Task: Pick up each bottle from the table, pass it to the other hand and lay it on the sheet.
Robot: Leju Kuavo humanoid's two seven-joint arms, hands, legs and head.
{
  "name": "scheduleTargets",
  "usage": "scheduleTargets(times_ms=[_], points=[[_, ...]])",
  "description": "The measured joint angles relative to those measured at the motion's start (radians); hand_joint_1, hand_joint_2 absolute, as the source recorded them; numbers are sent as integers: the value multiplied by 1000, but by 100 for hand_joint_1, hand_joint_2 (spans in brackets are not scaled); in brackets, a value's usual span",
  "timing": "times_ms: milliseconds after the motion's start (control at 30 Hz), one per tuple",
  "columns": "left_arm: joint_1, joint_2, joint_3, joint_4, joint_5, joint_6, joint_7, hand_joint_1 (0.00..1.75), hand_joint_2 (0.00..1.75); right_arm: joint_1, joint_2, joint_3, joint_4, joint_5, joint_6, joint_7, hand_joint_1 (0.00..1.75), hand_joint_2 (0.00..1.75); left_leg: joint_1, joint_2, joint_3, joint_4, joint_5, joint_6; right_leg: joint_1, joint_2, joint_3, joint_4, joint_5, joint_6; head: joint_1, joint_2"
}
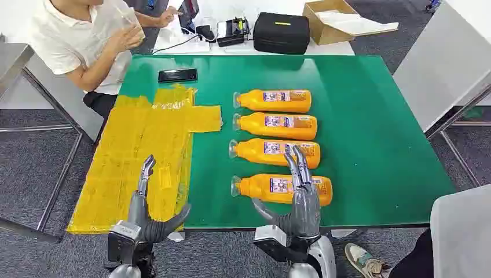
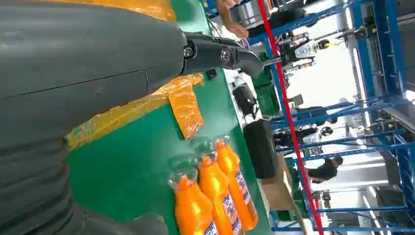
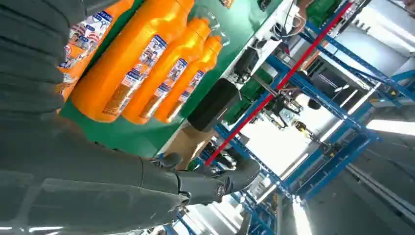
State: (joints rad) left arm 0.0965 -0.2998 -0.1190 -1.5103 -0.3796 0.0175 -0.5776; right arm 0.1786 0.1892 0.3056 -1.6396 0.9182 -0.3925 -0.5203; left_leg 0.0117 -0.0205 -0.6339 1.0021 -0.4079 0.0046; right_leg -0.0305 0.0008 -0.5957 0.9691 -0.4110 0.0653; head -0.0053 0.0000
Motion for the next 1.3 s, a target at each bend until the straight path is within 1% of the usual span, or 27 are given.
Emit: scheduleTargets(times_ms=[400, 1300], points=[[-13, -5, -15, 1, -7, 13, 10, 0, 175, -7, -2, -2, 1, -10, 19, -13, 0, 175, 0, 0, 0, 0, 0, 0, 0, 0, 0, 0, 0, 0, 0, 0], [-14, -5, -12, 1, -9, 15, 18, 0, 175, -18, 7, 24, 30, -23, 2, -20, 0, 175, 0, 0, 0, 0, 0, 0, 0, 0, 0, 0, 0, 0, 0, 0]])
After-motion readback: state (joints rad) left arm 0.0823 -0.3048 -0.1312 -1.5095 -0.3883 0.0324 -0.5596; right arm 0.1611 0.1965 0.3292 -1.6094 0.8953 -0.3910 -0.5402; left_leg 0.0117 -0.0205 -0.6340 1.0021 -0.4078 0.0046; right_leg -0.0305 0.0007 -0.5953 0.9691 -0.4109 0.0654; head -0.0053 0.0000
